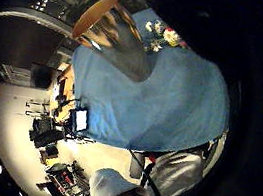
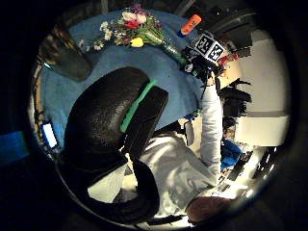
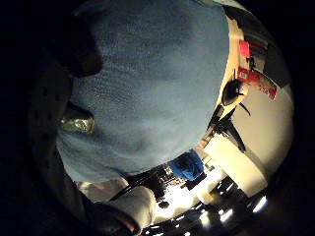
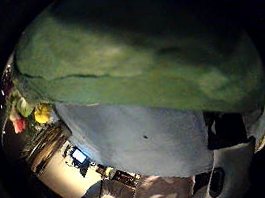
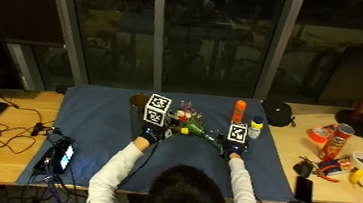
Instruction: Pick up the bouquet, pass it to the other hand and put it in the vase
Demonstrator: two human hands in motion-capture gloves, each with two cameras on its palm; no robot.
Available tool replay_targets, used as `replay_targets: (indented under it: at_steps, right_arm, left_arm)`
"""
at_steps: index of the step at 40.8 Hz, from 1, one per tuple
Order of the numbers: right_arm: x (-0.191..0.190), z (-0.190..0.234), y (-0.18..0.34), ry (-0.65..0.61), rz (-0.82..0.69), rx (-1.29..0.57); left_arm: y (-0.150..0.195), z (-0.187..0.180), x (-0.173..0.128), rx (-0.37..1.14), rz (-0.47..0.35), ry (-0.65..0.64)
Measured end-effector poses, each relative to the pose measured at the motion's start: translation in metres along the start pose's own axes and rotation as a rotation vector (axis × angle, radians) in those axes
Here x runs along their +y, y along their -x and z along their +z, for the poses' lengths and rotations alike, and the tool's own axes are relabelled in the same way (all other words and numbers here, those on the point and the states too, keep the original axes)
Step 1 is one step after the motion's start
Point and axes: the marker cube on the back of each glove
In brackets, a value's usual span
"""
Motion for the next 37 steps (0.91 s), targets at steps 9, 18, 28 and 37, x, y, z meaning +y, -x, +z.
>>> replay_targets:
  at_steps: [9, 18, 28, 37]
  right_arm:
    - [-0.013, -0.003, 0.000, -0.086, -0.057, -0.128]
    - [-0.012, -0.027, -0.005, -0.657, -0.020, -0.194]
    - [0.023, -0.051, 0.003, -0.770, -0.111, -0.560]
    - [0.073, -0.093, 0.026, -0.735, -0.317, -0.949]
  left_arm:
    - [0.004, -0.002, 0.002, 0.003, -0.010, 0.005]
    - [0.004, -0.003, 0.002, 0.038, -0.003, -0.012]
    - [-0.002, 0.000, -0.005, 0.201, 0.046, -0.004]
    - [-0.014, -0.022, -0.008, 0.405, 0.087, -0.112]
